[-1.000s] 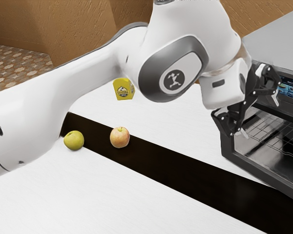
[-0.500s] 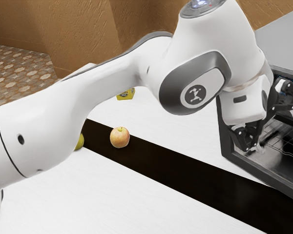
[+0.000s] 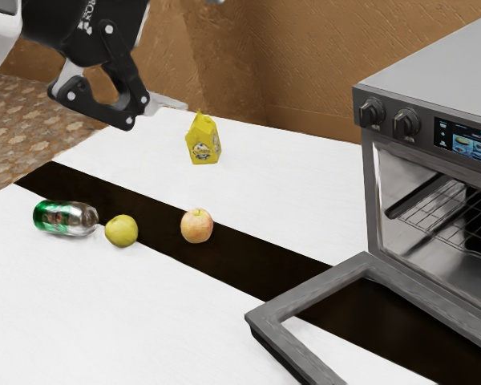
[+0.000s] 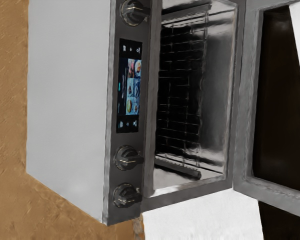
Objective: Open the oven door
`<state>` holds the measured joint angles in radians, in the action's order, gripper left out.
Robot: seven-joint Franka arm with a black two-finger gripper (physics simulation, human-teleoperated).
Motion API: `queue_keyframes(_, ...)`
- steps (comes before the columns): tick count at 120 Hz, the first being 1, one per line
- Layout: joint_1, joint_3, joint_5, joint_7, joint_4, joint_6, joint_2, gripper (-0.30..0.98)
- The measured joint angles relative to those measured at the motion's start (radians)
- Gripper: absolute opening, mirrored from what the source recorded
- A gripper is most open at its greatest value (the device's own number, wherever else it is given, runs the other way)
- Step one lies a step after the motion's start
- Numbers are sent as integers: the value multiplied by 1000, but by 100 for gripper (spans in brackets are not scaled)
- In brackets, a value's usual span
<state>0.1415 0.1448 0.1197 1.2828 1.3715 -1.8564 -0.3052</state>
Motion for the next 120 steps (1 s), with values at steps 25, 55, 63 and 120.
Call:
queue_keyframes(25, -136, -286, -102, -128, -258, 293, 424, 68)
queue_keyframes(55, -119, -308, -208, -309, -146, 368, 460, 68)
queue_keyframes(63, -121, -311, -209, -410, -146, 404, 456, 68)
queue_keyframes(120, -204, -254, -214, -885, -148, 487, 458, 69)
